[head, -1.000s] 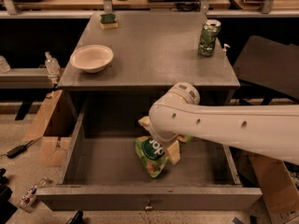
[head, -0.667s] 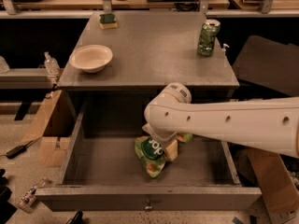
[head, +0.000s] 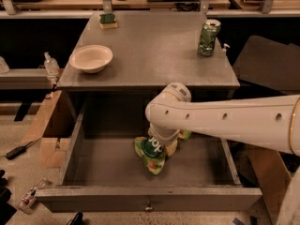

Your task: Pick green rice chip bag from top drawer and place on counter

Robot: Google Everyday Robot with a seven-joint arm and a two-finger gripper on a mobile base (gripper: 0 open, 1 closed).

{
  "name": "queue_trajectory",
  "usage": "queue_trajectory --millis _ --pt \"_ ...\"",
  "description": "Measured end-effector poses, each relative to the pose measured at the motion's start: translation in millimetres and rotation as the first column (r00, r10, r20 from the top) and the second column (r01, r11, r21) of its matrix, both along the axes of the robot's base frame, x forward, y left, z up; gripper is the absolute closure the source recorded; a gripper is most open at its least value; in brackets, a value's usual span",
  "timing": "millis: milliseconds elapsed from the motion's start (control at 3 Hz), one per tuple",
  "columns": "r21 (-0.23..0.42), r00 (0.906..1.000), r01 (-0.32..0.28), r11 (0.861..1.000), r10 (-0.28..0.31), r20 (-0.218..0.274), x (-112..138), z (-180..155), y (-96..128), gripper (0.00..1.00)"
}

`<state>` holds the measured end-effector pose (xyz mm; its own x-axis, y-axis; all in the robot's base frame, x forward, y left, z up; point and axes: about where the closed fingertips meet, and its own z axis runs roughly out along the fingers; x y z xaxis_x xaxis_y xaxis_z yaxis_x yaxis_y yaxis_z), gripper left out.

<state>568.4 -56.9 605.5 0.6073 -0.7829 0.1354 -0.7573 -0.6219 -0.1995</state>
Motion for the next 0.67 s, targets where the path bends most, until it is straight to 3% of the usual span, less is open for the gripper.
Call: queue_trajectory --millis 333,667 --pt "0.047 0.9996 -0.022 0.999 0.021 0.019 -9.1 13.3 7.3 0.89" --pt "0.099 0.9981 -0.042 0.994 0.038 0.048 -25.4 52.6 1.9 1.0"
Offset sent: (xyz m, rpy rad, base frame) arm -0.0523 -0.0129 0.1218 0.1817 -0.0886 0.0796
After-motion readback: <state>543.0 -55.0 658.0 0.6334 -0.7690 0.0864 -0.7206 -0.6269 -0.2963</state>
